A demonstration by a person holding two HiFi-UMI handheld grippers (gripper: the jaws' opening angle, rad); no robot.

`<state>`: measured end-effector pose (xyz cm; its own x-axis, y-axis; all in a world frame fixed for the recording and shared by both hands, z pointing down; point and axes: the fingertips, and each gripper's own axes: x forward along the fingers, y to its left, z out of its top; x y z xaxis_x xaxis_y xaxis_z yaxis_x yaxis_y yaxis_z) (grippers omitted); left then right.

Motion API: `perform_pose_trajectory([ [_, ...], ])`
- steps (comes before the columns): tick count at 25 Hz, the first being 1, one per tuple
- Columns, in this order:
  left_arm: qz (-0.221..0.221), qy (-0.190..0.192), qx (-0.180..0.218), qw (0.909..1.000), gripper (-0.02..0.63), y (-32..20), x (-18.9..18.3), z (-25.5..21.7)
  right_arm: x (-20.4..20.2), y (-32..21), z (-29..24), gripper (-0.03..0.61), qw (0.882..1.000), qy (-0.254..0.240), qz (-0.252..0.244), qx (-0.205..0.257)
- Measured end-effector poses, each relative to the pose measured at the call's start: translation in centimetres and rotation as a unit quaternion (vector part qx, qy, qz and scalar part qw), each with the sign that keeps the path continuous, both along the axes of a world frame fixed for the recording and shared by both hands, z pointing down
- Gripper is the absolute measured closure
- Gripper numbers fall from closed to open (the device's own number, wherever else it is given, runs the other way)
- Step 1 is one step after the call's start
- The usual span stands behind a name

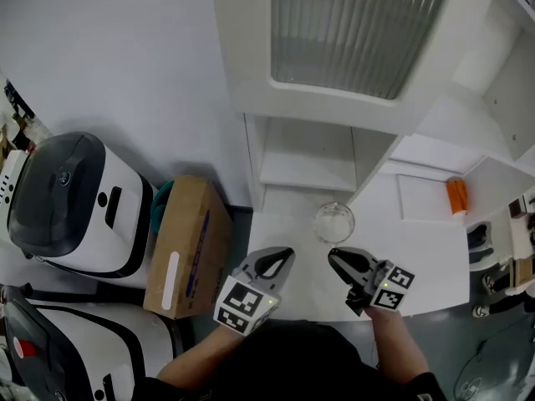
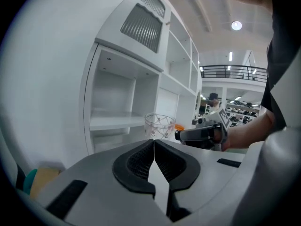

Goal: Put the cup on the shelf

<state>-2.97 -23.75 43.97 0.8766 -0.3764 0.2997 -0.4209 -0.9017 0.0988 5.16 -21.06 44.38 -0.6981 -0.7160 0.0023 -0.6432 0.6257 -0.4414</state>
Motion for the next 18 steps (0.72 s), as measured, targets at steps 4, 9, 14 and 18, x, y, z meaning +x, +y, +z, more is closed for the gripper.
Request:
perform_pose_trajectory([
  [4,0.028,0.004,-0.002,0.9996,0.597,0.4,-0.5,-0.8,0.1,-0.4,-1.7,0.540,0.999,-0.020,0.030,0.006],
  [9,0.048,0.009,0.001,0.9988,0.597,0.0,-1.6,-1.2,0.4,-2.3,-3.6,0.540,0.998,-0.018,0.065,0.016],
  [14,0.034,0.024,0.006,0.9991,0.597,-0.9,-1.9,-1.8,0.5,-3.9,-5.0,0.540,0.997,-0.002,0.071,0.026],
  [18,0.030,0.039,0.004,0.9988,0.597,-0.7,-1.2,-2.7,1.1,-5.3,-5.9,0.540,0.997,0.010,0.070,0.029],
])
